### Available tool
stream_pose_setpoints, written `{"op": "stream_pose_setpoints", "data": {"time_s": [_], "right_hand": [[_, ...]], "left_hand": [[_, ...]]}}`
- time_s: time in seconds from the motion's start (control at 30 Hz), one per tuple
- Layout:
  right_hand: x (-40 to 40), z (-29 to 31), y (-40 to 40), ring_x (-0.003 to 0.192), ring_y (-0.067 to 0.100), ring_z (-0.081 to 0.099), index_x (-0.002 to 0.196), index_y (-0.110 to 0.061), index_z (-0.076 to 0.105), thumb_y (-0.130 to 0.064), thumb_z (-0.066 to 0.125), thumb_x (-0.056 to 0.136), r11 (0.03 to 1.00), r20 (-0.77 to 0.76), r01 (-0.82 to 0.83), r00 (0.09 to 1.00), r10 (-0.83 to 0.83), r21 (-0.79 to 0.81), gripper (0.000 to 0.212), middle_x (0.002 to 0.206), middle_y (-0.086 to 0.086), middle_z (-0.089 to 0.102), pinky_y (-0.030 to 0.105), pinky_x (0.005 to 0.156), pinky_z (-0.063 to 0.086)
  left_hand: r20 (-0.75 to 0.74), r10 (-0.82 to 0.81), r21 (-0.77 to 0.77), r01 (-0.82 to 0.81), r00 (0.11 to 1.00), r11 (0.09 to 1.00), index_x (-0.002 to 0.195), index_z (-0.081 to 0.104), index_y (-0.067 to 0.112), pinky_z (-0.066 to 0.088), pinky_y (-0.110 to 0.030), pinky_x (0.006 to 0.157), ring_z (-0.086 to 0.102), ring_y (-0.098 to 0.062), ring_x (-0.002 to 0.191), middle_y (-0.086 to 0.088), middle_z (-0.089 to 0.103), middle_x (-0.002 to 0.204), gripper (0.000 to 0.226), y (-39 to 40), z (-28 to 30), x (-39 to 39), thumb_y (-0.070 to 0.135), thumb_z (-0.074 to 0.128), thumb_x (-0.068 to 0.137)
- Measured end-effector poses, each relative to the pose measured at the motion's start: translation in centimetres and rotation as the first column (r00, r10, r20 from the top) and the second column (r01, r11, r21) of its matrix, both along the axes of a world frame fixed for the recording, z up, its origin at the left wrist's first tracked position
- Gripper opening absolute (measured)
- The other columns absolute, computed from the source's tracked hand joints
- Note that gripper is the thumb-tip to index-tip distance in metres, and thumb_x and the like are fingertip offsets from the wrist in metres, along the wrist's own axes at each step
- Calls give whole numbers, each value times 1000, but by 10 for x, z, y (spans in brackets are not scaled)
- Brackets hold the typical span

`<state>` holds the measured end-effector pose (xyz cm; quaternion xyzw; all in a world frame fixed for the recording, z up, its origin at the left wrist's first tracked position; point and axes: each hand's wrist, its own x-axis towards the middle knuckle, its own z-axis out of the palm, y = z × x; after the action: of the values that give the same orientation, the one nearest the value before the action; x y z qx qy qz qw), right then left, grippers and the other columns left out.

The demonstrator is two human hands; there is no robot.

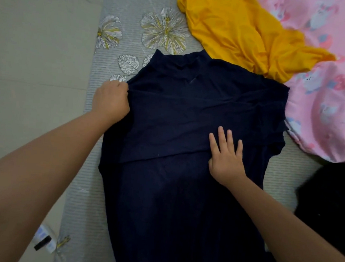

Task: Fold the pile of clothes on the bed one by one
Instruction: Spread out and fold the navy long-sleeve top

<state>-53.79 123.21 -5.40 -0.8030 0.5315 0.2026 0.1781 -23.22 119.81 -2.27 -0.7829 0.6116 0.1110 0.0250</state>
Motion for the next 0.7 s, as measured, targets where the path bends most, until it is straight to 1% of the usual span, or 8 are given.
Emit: {"op": "stream_pose_setpoints", "data": {"time_s": [0.13, 0.2, 0.27, 0.37, 0.43, 0.5, 0.57, 0.7], "right_hand": [[-1, -3, 2, 142, 32, -6, 147, -16, 8, -19, 42, 90, 995, 47, -12, 999, 17, -101, 66, 155, 10, -5, 55, 110, -8], [2, -4, 3, 138, 41, 16, 142, -7, 29, -11, 59, 81, 987, 94, -17, 995, 32, -159, 68, 150, 19, 19, 60, 108, 9], [4, -5, 2, 127, 48, 36, 131, -1, 46, -6, 72, 68, 978, 124, -19, 991, 45, -206, 68, 139, 26, 39, 66, 98, 25], [-1, -5, -2, 119, 49, 44, 124, 1, 53, -10, 79, 67, 970, 181, -36, 980, 82, -242, 64, 132, 28, 47, 67, 91, 31], [-5, -6, -4, 119, 49, 45, 123, 0, 55, -20, 76, 73, 966, 221, -45, 970, 104, -256, 59, 132, 27, 48, 65, 93, 29], [-7, -7, -2, 120, 48, 44, 124, -1, 55, -30, 68, 78, 967, 227, -45, 968, 104, -251, 56, 132, 26, 47, 63, 96, 27], [-6, -9, -1, 121, 46, 44, 125, -3, 55, -37, 58, 81, 968, 227, -36, 969, 95, -249, 56, 133, 24, 47, 60, 98, 23], [-8, -13, -2, 123, 43, 44, 126, -7, 54, -43, 39, 85, 967, 215, -33, 972, 89, -253, 57, 135, 21, 47, 61, 97, 16]], "left_hand": [[144, -112, 125, 95, 983, 988, 107, 53, -6, 39, -45, 77, 48, -42, 100, -29, 54, 106, 22, -1, -4, 21, 3, 43, 89], [182, -106, 140, 81, 978, 987, 108, 54, -5, 38, -44, 78, 48, -41, 102, -27, 54, 108, 23, -4, -8, 19, 3, 43, 88], [189, -50, 139, 24, 981, 990, 110, 54, -3, 36, -43, 82, 46, -41, 105, -26, 53, 111, 25, -9, -13, 10, 3, 44, 88], [80, 169, 11, -170, 982, 985, 120, 50, -1, 29, -43, 91, 39, -39, 115, -26, 47, 121, 36, -5, -11, -5, -2, 45, 84], [-11, 177, -173, -177, 984, 969, 126, 48, -1, 24, -45, 99, 36, -40, 122, -26, 43, 130, 45, 8, -5, -22, -4, 44, 81], [-56, 0, -239, -13, 998, 971, 128, 47, -3, 19, -53, 106, 31, -46, 129, -29, 39, 136, 45, 33, -6, -47, 3, 47, 83], [-94, -116, -144, 102, 989, 984, 131, 44, -2, 14, -59, 106, 25, -47, 133, -28, 35, 140, 50, 62, -14, -64, 20, 45, 87], [-83, -56, 83, 63, 995, 995, 139, 37, 11, 9, -57, 109, 16, -41, 138, -19, 24, 149, 62, 95, -37, -52, 43, 22, 89]]}}
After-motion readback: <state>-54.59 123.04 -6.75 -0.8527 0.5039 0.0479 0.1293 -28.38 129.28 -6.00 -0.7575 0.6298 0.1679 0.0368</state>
